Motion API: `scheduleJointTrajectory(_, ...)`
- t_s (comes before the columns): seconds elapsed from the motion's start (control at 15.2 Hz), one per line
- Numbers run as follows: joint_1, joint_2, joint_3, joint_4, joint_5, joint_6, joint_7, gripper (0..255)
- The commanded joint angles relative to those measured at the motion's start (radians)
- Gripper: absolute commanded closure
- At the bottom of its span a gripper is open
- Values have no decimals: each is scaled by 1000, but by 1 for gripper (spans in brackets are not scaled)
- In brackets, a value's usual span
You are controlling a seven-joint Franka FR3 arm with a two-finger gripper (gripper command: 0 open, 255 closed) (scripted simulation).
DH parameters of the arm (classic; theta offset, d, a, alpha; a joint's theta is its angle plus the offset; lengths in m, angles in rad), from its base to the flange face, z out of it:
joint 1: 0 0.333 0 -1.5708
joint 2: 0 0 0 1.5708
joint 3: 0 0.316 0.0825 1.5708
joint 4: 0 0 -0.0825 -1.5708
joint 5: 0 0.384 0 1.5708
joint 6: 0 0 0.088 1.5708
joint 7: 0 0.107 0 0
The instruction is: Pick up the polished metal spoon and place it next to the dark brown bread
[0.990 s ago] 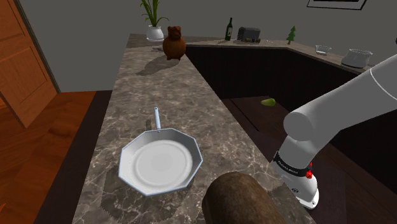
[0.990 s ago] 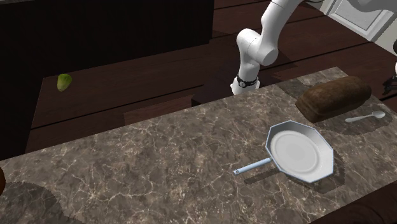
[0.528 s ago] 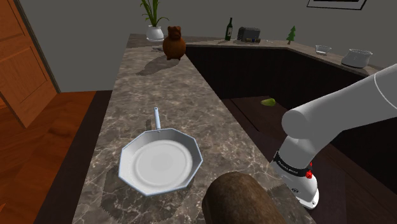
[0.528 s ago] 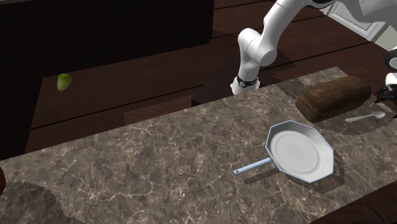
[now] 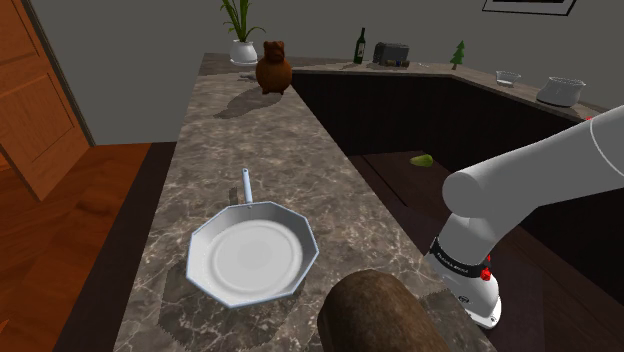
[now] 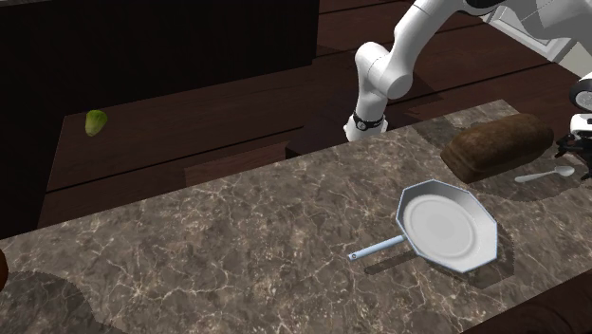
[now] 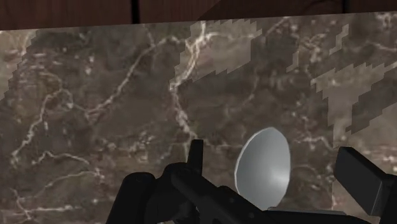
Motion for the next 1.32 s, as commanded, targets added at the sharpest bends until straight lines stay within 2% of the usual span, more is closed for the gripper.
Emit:
scheduleJointTrajectory(0.0, 0, 0, 0, 0, 0, 0, 0, 0)
scheduleJointTrajectory(0.07, 0, 0, 0, 0, 0, 0, 0, 0)
scheduleJointTrajectory(0.13, 0, 0, 0, 0, 0, 0, 0, 255)
scheduleJointTrajectory(0.73, 0, 0, 0, 0, 0, 0, 0, 255)
scheduleJointTrajectory(1.25, 36, 50, -57, 32, -65, -64, 47, 255)
